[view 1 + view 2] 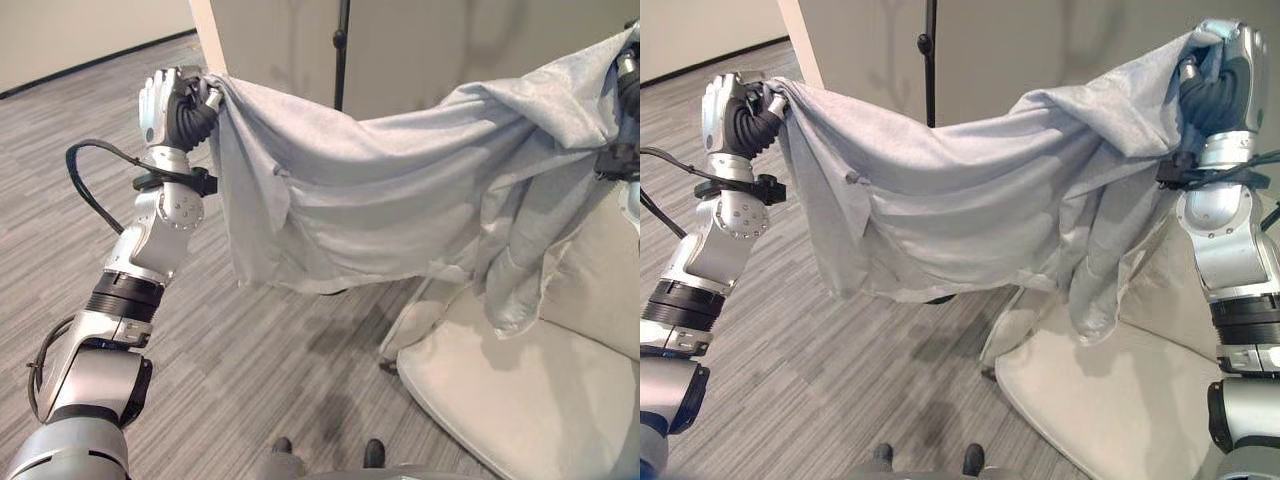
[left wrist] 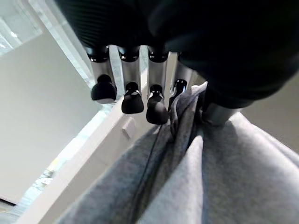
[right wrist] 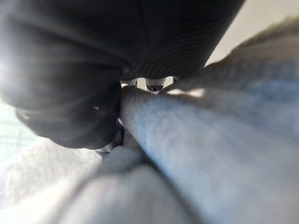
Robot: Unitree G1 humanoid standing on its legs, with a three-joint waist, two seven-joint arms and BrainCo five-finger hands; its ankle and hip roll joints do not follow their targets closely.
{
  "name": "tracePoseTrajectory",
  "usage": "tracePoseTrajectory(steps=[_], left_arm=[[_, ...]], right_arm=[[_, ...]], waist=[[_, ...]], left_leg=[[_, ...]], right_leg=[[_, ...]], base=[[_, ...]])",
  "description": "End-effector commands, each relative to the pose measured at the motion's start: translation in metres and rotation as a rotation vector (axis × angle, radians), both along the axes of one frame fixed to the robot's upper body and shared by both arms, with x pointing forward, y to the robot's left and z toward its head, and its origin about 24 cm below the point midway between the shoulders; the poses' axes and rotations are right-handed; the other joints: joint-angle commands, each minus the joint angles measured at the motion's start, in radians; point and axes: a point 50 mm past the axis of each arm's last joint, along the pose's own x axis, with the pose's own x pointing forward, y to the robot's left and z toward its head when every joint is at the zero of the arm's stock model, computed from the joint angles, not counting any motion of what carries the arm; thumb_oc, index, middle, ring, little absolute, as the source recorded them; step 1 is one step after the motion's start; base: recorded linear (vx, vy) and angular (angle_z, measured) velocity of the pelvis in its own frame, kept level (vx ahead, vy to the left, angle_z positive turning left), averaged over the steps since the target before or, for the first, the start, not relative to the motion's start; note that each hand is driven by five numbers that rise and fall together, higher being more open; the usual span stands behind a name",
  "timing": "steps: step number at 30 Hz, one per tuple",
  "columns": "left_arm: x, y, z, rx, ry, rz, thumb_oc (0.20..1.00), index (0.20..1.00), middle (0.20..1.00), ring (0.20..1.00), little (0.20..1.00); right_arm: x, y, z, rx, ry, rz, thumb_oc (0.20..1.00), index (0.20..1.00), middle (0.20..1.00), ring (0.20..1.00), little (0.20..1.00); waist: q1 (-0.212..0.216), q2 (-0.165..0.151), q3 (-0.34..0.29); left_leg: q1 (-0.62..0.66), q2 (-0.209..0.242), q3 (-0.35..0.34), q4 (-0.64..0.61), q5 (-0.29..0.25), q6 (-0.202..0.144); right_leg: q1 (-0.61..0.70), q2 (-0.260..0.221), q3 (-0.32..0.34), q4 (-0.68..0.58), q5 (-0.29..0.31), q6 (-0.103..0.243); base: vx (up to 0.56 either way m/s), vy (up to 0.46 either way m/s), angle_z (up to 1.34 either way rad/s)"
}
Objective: Hang the clothes on the sofa on the clothes rack.
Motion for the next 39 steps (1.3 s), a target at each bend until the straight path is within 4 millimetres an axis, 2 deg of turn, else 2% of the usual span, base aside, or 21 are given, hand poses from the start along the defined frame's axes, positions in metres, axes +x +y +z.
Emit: tracePoseTrajectory(steps=[1, 2, 3, 4, 5, 8, 12, 13, 14, 15, 16, 20, 21, 22, 23, 24, 26, 28, 29, 32, 39], left_arm=[[-0.005, -0.004, 0.043, 0.065, -0.153, -0.016, 0.200, 0.200, 0.200, 0.200, 0.200], [-0.006, -0.004, 0.044, 0.054, -0.159, -0.025, 0.200, 0.200, 0.200, 0.200, 0.200], [-0.008, -0.003, 0.042, 0.052, -0.158, -0.026, 0.200, 0.200, 0.200, 0.200, 0.200], [-0.008, -0.004, 0.041, 0.055, -0.158, -0.028, 0.200, 0.200, 0.200, 0.200, 0.200], [-0.008, -0.004, 0.038, 0.081, -0.147, -0.029, 0.200, 0.200, 0.200, 0.200, 0.200], [-0.015, 0.004, 0.041, 0.099, -0.162, -0.005, 0.200, 0.200, 0.200, 0.200, 0.200], [-0.017, 0.005, 0.043, 0.101, -0.174, 0.004, 0.200, 0.200, 0.200, 0.200, 0.200], [-0.018, 0.006, 0.043, 0.102, -0.178, 0.010, 0.200, 0.200, 0.200, 0.200, 0.200], [-0.019, 0.007, 0.041, 0.102, -0.177, 0.014, 0.200, 0.200, 0.200, 0.200, 0.200], [-0.021, 0.010, 0.041, 0.091, -0.185, 0.025, 0.200, 0.200, 0.200, 0.200, 0.200], [-0.023, 0.012, 0.041, 0.092, -0.191, 0.036, 0.200, 0.200, 0.200, 0.200, 0.200], [-0.027, 0.014, 0.045, 0.112, -0.205, 0.042, 0.200, 0.200, 0.200, 0.200, 0.200], [-0.030, 0.013, 0.045, 0.126, -0.215, 0.043, 0.200, 0.200, 0.200, 0.200, 0.200], [-0.034, 0.022, 0.041, 0.120, -0.204, 0.067, 0.200, 0.200, 0.200, 0.200, 0.200], [-0.034, 0.022, 0.040, 0.120, -0.202, 0.067, 0.200, 0.200, 0.200, 0.200, 0.200], [-0.037, 0.026, 0.037, 0.115, -0.200, 0.073, 0.200, 0.200, 0.200, 0.200, 0.200], [-0.041, 0.032, 0.034, 0.117, -0.178, 0.082, 0.200, 0.200, 0.200, 0.200, 0.200], [-0.043, 0.034, 0.031, 0.123, -0.161, 0.084, 0.200, 0.200, 0.200, 0.200, 0.200], [-0.047, 0.044, 0.026, 0.123, -0.132, 0.105, 0.200, 0.200, 0.200, 0.200, 0.200], [-0.057, 0.055, 0.015, 0.120, -0.088, 0.110, 0.200, 0.200, 0.200, 0.200, 0.200], [-0.077, 0.067, -0.002, 0.100, -0.044, 0.111, 0.200, 0.200, 0.200, 0.200, 0.200]], right_arm=[[-0.014, 0.007, 0.035, -0.018, -0.144, 0.057, 0.200, 0.200, 0.200, 0.200, 0.200], [-0.014, 0.007, 0.035, -0.008, -0.151, 0.054, 0.200, 0.200, 0.200, 0.200, 0.200], [-0.013, 0.005, 0.030, -0.003, -0.138, 0.039, 0.200, 0.200, 0.200, 0.200, 0.200], [-0.013, 0.007, 0.028, -0.001, -0.139, 0.046, 0.200, 0.200, 0.200, 0.200, 0.200], [-0.008, 0.013, 0.019, 0.019, -0.120, 0.060, 0.200, 0.200, 0.200, 0.200, 0.200], [-0.006, 0.022, 0.014, 0.048, -0.115, 0.103, 0.200, 0.200, 0.200, 0.200, 0.200], [-0.009, 0.023, 0.013, 0.058, -0.131, 0.117, 0.200, 0.200, 0.200, 0.200, 0.200], [-0.011, 0.023, 0.013, 0.058, -0.136, 0.119, 0.200, 0.200, 0.200, 0.200, 0.200], [-0.013, 0.023, 0.012, 0.055, -0.137, 0.121, 0.200, 0.200, 0.200, 0.200, 0.200], [-0.014, 0.020, 0.007, 0.077, -0.127, 0.125, 0.200, 0.200, 0.200, 0.200, 0.200], [-0.015, 0.018, 0.002, 0.082, -0.115, 0.125, 0.200, 0.200, 0.200, 0.200, 0.200], [-0.022, 0.009, 0.000, 0.079, -0.113, 0.110, 0.200, 0.200, 0.200, 0.200, 0.200], [-0.026, 0.004, -0.003, 0.062, -0.115, 0.088, 0.200, 0.200, 0.200, 0.200, 0.200], [-0.030, 0.000, -0.009, 0.068, -0.088, 0.100, 0.200, 0.200, 0.200, 0.200, 0.200], [-0.031, -0.001, -0.009, 0.069, -0.087, 0.100, 0.200, 0.200, 0.200, 0.200, 0.200], [-0.032, -0.003, -0.015, 0.086, -0.059, 0.133, 0.200, 0.200, 0.200, 0.200, 0.200], [-0.034, -0.006, -0.027, 0.056, 0.038, 0.154, 0.200, 0.200, 0.200, 0.200, 0.200], [-0.037, -0.009, -0.029, 0.036, 0.068, 0.150, 0.200, 0.200, 0.200, 0.200, 0.200], [-0.042, -0.019, -0.039, 0.026, 0.137, 0.137, 0.200, 0.200, 0.200, 0.200, 0.200], [-0.054, -0.025, -0.053, 0.015, 0.213, 0.143, 0.200, 0.200, 0.200, 0.200, 0.200], [-0.067, -0.032, -0.073, 0.096, 0.264, 0.188, 0.200, 0.200, 0.200, 0.200, 0.200]], waist=[[-0.009, 0.013, -0.072], [0.011, 0.027, -0.072], [0.016, 0.042, -0.088], [0.014, 0.059, -0.105], [0.005, 0.068, -0.151], [0.019, 0.055, -0.168], [0.022, 0.052, -0.175], [0.020, 0.054, -0.170], [0.018, 0.053, -0.166], [0.014, 0.053, -0.150], [0.010, 0.051, -0.145], [-0.007, 0.056, -0.135], [-0.015, 0.051, -0.131], [-0.021, 0.045, -0.127], [-0.021, 0.045, -0.130], [-0.019, 0.039, -0.143], [-0.017, 0.032, -0.164], [-0.018, 0.031, -0.171], [-0.025, 0.028, -0.178], [-0.040, 0.028, -0.184], [-0.044, 0.037, -0.189]], left_leg=[[0.143, 0.035, 0.104, -0.446, -0.083, 0.095], [0.088, 0.057, 0.092, -0.569, -0.023, 0.085], [0.095, 0.066, 0.086, -0.694, 0.025, 0.063], [0.114, 0.070, 0.083, -0.700, 0.044, 0.057], [0.172, 0.043, 0.101, -0.700, 0.049, 0.070], [0.224, 0.001, 0.156, -0.700, 0.013, 0.104], [0.251, -0.030, 0.174, -0.700, -0.022, 0.130], [0.257, -0.038, 0.177, -0.700, -0.017, 0.143], [0.274, -0.046, 0.175, -0.700, -0.035, 0.149], [0.284, -0.056, 0.169, -0.700, -0.032, 0.159], [0.295, -0.057, 0.163, -0.700, -0.050, 0.159], [0.300, -0.052, 0.150, -0.700, -0.061, 0.155], [0.299, -0.058, 0.147, -0.700, -0.063, 0.156], [0.298, -0.058, 0.140, -0.700, -0.049, 0.157], [0.303, -0.057, 0.139, -0.700, -0.060, 0.156], [0.309, -0.047, 0.143, -0.700, -0.055, 0.149], [0.318, -0.030, 0.144, -0.700, -0.060, 0.137], [0.320, -0.024, 0.142, -0.700, -0.062, 0.132], [0.326, -0.014, 0.141, -0.700, -0.063, 0.126], [0.337, -0.003, 0.144, -0.700, -0.068, 0.119], [0.344, 0.008, 0.147, -0.700, -0.071, 0.115]], right_leg=[[0.046, -0.031, -0.033, -0.107, 0.043, 0.166], [0.067, -0.027, -0.021, -0.107, 0.002, 0.171], [0.078, -0.021, -0.012, -0.107, -0.024, 0.173], [0.088, -0.021, -0.004, -0.107, -0.031, 0.180], [0.098, -0.086, 0.006, -0.107, -0.006, 0.211], [0.093, -0.158, 0.037, -0.080, 0.023, 0.242], [0.080, -0.197, 0.041, -0.012, 0.021, 0.257], [0.063, -0.206, 0.044, 0.033, 0.034, 0.257], [0.055, -0.210, 0.047, 0.077, 0.021, 0.256], [0.022, -0.209, 0.054, 0.140, 0.059, 0.251], [0.007, -0.205, 0.059, 0.140, 0.061, 0.248], [-0.044, -0.175, 0.062, 0.060, 0.080, 0.235], [-0.048, -0.163, 0.064, 0.006, 0.075, 0.229], [-0.043, -0.151, 0.082, -0.033, 0.099, 0.232], [-0.035, -0.150, 0.081, -0.039, 0.092, 0.233], [-0.013, -0.147, 0.074, -0.090, 0.117, 0.237], [0.014, -0.141, 0.065, -0.107, 0.104, 0.238], [0.020, -0.138, 0.060, -0.107, 0.099, 0.237], [0.027, -0.134, 0.052, -0.107, 0.090, 0.237], [0.038, -0.128, 0.047, -0.107, 0.079, 0.234], [0.044, -0.125, 0.045, -0.107, 0.071, 0.227]], base=[[0.42, 0.207, 0.06], [0.44, 0.240, -0.06], [0.44, 0.282, -0.92], [0.56, 0.479, -1.40], [0.47, 0.478, -1.43], [0.27, 0.314, -1.12], [0.11, 0.166, -0.48], [0.12, 0.167, -0.12], [0.03, 0.166, 0.13], [0.09, 0.102, 0.23], [0.04, 0.057, 0.38], [0.04, -0.024, 0.42], [0.01, -0.060, 0.29], [0.05, -0.060, 0.22], [0.05, -0.085, 0.76], [0.10, -0.081, 0.85], [0.09, -0.103, 0.64], [0.06, -0.080, 0.55], [0.05, -0.083, 0.56], [0.06, -0.075, 0.29], [0.02, -0.034, -0.20]])
